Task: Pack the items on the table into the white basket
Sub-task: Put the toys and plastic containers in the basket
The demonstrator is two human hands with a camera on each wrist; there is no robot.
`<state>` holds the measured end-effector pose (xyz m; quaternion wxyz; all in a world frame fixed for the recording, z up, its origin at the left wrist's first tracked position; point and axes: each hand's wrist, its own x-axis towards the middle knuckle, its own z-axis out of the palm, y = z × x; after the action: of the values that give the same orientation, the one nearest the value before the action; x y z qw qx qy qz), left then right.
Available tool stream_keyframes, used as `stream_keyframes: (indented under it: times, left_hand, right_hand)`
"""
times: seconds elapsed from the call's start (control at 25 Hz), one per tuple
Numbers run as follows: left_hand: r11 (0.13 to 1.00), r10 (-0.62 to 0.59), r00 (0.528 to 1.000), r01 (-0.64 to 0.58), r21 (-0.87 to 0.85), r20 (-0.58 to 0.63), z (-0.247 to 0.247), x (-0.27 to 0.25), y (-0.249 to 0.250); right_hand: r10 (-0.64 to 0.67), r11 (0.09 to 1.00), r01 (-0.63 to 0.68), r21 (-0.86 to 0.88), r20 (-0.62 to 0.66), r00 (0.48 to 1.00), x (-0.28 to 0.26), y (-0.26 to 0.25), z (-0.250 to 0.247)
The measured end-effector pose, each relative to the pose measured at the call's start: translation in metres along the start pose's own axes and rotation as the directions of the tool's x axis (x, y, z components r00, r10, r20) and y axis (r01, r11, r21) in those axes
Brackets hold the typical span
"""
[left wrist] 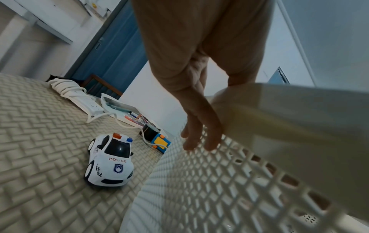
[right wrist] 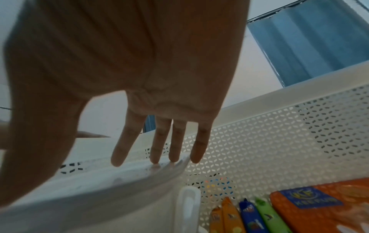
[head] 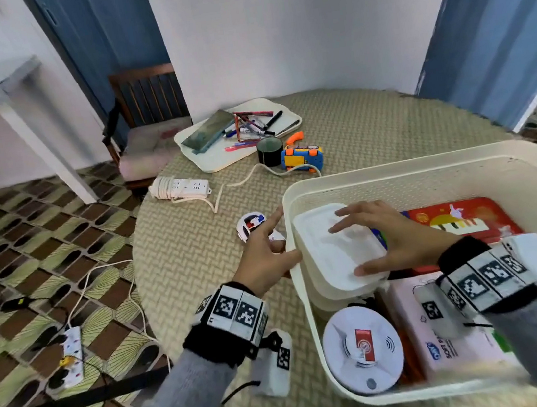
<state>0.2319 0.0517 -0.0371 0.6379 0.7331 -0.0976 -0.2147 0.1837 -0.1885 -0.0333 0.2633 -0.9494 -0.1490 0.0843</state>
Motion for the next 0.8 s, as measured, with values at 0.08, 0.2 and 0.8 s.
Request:
stream_keyframes:
  times: [0.08, 0.2, 0.8]
  left_hand:
    - [1.000, -0.001, 1.000, 0.001, -0.011, 0.020, -0.002, 0.002, -0.002]
    - [1.000, 0.002, 1.000, -0.002, -0.008, 0.025, -0.003, 0.003, -0.003]
    - [0.999, -0.017, 0.997, 0.020, 0.046, -0.071, 0.004, 0.001, -0.007]
  right_hand:
    - [0.017, 1.000, -0.017, -0.007, 0.063, 0.998, 0.001, -0.001, 0.006]
    - [0.044, 0.998, -0.043, -0.056, 0.022, 0.999, 0.007, -0.002, 0.013]
    - [0.074, 0.988, -0.081, -0.132, -0.059, 0.996, 0.016, -0.012, 0.018]
